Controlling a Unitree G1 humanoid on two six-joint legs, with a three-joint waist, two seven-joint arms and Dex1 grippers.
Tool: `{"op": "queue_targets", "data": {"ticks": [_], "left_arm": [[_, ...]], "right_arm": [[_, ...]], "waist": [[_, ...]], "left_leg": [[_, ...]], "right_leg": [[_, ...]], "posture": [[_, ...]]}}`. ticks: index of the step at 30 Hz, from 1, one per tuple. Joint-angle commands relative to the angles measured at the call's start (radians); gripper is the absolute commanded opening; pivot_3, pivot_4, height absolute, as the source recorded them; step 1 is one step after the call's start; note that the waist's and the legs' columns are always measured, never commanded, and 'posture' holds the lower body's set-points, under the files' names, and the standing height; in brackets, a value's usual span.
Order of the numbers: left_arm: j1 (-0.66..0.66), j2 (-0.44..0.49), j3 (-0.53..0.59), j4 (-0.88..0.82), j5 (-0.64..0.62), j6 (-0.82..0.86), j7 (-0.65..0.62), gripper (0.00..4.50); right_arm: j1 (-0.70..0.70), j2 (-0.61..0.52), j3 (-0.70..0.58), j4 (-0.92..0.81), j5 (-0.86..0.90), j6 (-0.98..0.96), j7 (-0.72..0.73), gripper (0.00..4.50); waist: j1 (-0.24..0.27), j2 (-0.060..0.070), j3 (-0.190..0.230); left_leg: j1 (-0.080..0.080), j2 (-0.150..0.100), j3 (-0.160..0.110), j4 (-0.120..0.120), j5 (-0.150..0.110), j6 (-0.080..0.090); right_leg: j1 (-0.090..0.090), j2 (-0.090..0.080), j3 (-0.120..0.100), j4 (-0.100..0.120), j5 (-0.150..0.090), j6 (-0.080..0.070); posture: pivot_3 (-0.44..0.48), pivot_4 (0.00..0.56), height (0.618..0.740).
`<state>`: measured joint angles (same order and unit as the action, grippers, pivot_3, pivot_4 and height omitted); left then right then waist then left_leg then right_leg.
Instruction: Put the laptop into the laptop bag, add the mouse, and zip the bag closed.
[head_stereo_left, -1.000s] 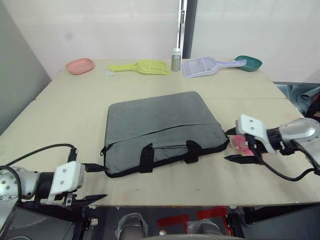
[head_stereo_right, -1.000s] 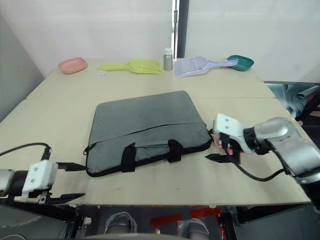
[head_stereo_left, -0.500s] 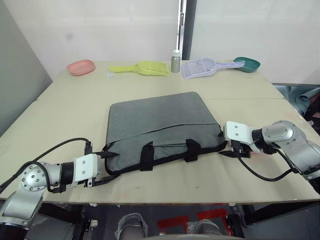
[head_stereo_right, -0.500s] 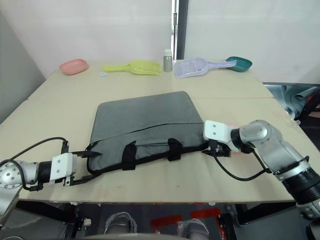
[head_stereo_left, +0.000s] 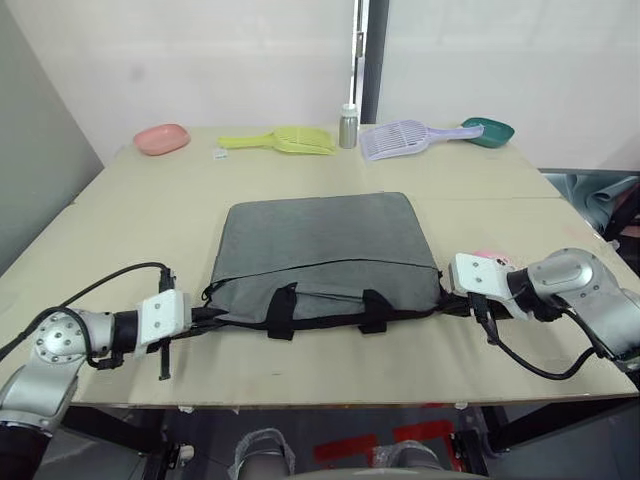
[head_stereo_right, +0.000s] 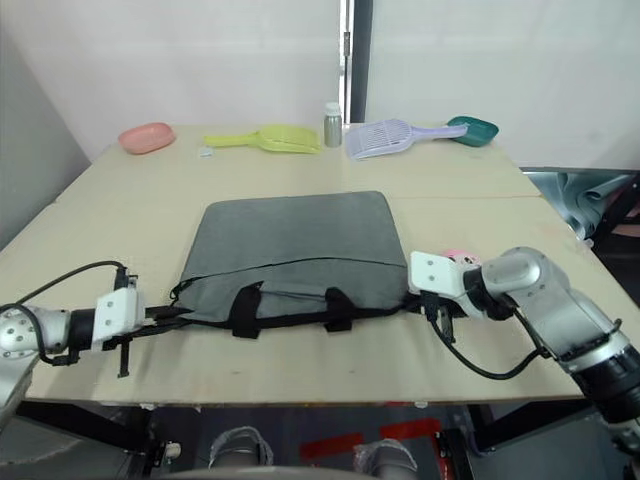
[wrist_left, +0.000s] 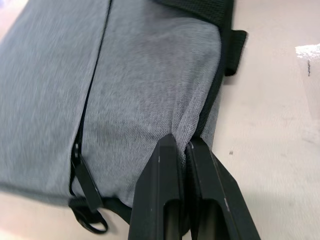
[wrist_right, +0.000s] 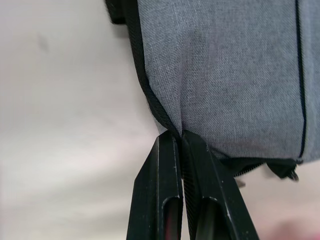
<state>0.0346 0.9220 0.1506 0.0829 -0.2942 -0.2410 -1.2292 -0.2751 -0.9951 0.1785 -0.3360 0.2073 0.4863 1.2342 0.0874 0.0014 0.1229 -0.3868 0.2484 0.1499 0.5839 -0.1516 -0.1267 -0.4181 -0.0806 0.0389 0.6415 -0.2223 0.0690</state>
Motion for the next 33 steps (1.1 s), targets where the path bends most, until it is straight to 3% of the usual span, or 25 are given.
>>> {"op": "queue_targets", "data": {"ticks": [1, 10, 18, 19, 24, 29, 31, 33], "left_arm": [[0.008, 0.060, 0.057, 0.044, -0.043, 0.037, -0.061, 0.00], [-0.049, 0.142, 0.086, 0.265, 0.007, -0.042, -0.127, 0.00], [-0.138, 0.126, 0.070, 0.399, 0.040, -0.115, -0.105, 0.00], [-0.143, 0.123, 0.070, 0.397, 0.029, -0.092, -0.111, 0.68], [-0.123, 0.132, 0.076, 0.318, -0.053, 0.073, -0.171, 2.34], [-0.097, 0.191, 0.130, 0.175, -0.182, 0.347, -0.228, 4.11], [-0.114, 0.240, 0.168, 0.116, -0.278, 0.517, -0.267, 4.16], [-0.143, 0.263, 0.193, 0.084, -0.336, 0.617, -0.276, 4.16]], "right_arm": [[-0.024, 0.040, 0.002, -0.128, 0.069, 0.064, -0.010, 0.02], [-0.087, 0.127, 0.146, -0.163, 0.010, 0.113, -0.058, 0.02], [-0.127, 0.183, 0.199, -0.151, 0.002, 0.155, -0.097, 0.02], [-0.129, 0.189, 0.193, -0.150, 0.014, 0.175, -0.102, 0.00], [-0.131, 0.189, 0.132, -0.190, 0.130, 0.268, -0.079, 1.63], [-0.137, 0.174, -0.096, -0.211, 0.443, 0.502, -0.060, 3.31], [-0.155, 0.144, -0.264, -0.178, 0.609, 0.585, -0.038, 4.05], [-0.168, 0.121, -0.363, -0.161, 0.702, 0.626, -0.050, 4.05]], "waist": [[-0.004, 0.000, 0.000], [-0.006, 0.000, 0.000], [-0.002, 0.000, 0.000], [-0.001, 0.000, 0.000], [0.007, -0.001, 0.000], [0.012, -0.002, 0.001], [0.013, -0.003, 0.002], [0.015, -0.003, 0.003]], "left_leg": [[0.000, 0.000, 0.000, 0.000, 0.000, 0.000], [0.001, 0.000, 0.001, -0.002, 0.000, -0.001], [0.001, 0.000, 0.001, -0.002, 0.000, -0.002], [0.001, 0.000, 0.001, -0.002, 0.000, -0.002], [0.001, 0.000, 0.001, -0.002, 0.000, -0.003], [0.001, 0.000, 0.001, -0.002, 0.000, -0.003], [0.001, 0.000, 0.001, -0.002, 0.000, -0.003], [0.000, 0.000, 0.001, -0.001, 0.000, -0.003]], "right_leg": [[-0.001, 0.000, 0.000, 0.000, 0.000, 0.000], [-0.001, 0.000, 0.001, 0.000, 0.000, 0.000], [-0.001, 0.000, 0.001, 0.000, 0.000, 0.000], [-0.001, 0.000, 0.001, 0.000, 0.000, 0.000], [-0.001, 0.000, 0.002, 0.000, 0.000, 0.000], [-0.001, 0.000, 0.001, 0.001, 0.000, 0.000], [-0.001, 0.000, 0.001, 0.001, -0.001, -0.001], [-0.001, 0.000, 0.001, 0.001, -0.001, -0.001]], "posture": [[0.000, 0.150, 0.740], [0.000, 0.150, 0.740], [0.000, 0.150, 0.740], [0.000, 0.150, 0.740], [0.000, 0.150, 0.740], [0.000, 0.150, 0.740], [0.000, 0.150, 0.740], [0.000, 0.150, 0.740]]}}
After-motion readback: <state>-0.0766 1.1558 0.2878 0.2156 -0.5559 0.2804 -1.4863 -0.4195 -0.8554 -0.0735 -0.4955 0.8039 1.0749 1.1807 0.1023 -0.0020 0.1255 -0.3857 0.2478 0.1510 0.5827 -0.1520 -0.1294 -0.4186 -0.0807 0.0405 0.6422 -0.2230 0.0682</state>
